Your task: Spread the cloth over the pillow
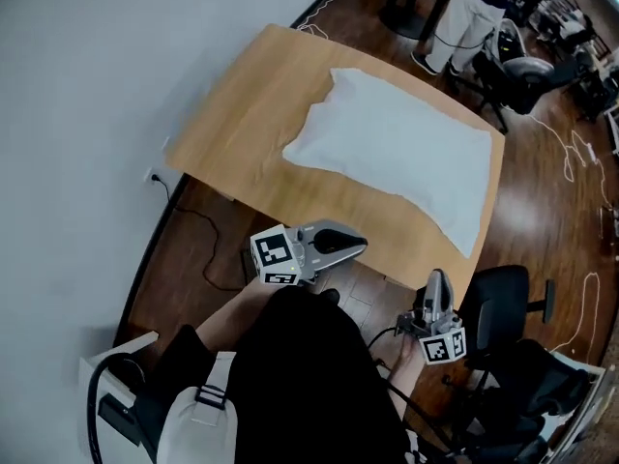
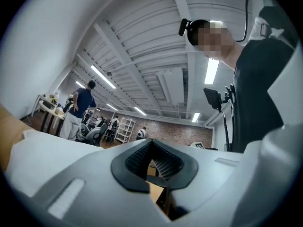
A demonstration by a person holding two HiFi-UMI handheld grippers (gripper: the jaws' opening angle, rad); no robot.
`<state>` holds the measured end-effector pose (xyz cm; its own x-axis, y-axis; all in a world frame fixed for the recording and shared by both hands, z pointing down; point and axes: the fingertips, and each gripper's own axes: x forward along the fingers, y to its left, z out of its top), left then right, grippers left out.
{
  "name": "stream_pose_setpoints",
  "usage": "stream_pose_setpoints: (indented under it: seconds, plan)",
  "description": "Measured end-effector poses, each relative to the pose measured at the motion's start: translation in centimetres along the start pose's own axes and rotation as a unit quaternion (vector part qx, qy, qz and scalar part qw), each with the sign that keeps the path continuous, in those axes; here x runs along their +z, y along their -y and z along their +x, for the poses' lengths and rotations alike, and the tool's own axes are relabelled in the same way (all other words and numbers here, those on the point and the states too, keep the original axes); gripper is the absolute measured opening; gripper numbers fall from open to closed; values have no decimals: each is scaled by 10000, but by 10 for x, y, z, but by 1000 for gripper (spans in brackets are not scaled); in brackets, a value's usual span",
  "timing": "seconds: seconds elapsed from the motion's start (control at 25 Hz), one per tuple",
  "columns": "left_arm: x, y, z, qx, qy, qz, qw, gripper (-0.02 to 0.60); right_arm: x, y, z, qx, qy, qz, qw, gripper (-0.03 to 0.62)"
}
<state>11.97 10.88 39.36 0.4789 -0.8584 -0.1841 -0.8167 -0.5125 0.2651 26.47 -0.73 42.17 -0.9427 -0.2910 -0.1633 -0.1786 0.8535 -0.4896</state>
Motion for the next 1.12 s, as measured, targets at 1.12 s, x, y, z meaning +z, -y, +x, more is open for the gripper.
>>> stream_pose_setpoints:
  seconds: [1.12]
  plan:
    - [52, 26, -27, -460, 737, -112, 9962, -1, -27, -75, 15, 186, -400, -965, 9944, 2]
